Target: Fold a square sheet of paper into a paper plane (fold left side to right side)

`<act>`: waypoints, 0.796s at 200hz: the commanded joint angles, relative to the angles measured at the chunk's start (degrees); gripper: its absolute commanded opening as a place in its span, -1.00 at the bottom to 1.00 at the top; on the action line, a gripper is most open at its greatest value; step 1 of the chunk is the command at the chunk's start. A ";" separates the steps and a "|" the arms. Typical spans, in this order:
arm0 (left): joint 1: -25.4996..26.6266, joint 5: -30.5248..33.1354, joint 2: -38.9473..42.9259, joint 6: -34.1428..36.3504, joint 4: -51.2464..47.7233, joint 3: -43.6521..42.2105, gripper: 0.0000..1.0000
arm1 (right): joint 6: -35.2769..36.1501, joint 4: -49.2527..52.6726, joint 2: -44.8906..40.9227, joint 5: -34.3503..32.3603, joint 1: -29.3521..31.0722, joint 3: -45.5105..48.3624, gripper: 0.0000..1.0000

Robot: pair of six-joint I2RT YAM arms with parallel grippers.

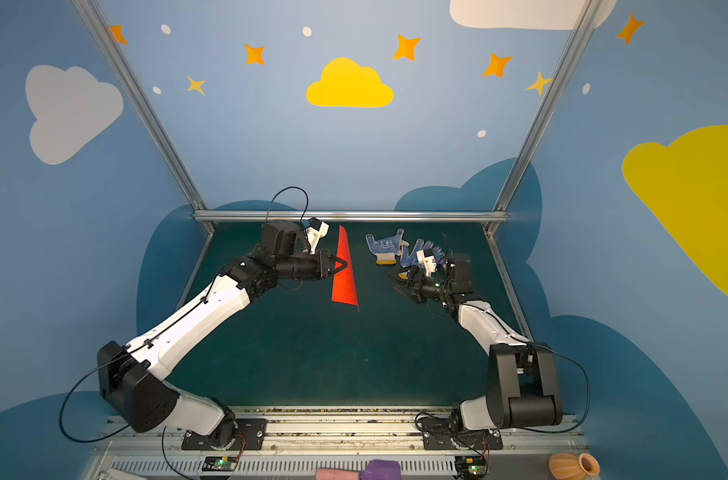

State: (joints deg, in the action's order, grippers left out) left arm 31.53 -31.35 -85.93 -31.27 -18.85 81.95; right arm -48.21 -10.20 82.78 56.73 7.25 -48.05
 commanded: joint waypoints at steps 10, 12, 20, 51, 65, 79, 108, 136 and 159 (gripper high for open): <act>-0.03 -5.62 -3.18 -5.56 7.09 5.70 -0.93 | -6.59 -8.57 2.49 3.39 0.14 -4.09 0.64; 0.01 -5.86 -3.43 -5.85 7.39 5.99 -0.93 | -7.04 -9.04 2.67 3.56 0.14 -4.27 0.64; 0.10 -6.44 -4.12 -6.83 8.34 7.20 -0.93 | -8.58 -10.72 3.42 4.11 0.28 -4.95 0.65; 1.46 -7.18 -6.02 -8.37 10.77 11.32 -0.93 | -14.65 -16.88 5.48 5.43 0.46 -6.41 0.65; 2.04 -7.69 -6.75 -8.46 11.81 13.10 -0.93 | -17.75 -20.18 6.43 5.99 0.49 -6.44 0.66; 2.62 -8.26 -7.41 -8.13 12.71 14.55 -0.93 | -20.73 -23.69 7.23 6.54 0.74 -6.23 0.67; 3.19 -8.18 -6.65 -8.11 16.00 11.76 -0.93 | -28.86 -34.26 8.07 6.62 0.84 -5.11 0.69; 2.88 -6.64 -3.63 -9.00 21.43 2.84 -0.93 | -36.84 -43.16 8.62 7.12 0.72 -4.86 0.69; 2.25 -5.59 -1.85 -9.69 25.26 -2.80 -0.93 | -42.76 -50.06 9.42 6.75 0.42 -4.51 0.69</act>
State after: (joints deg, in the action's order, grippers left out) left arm 34.54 -38.04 -90.08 -40.16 0.58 83.09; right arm -82.02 -47.92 91.07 62.72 7.70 -53.04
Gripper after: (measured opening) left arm 0.047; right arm 0.845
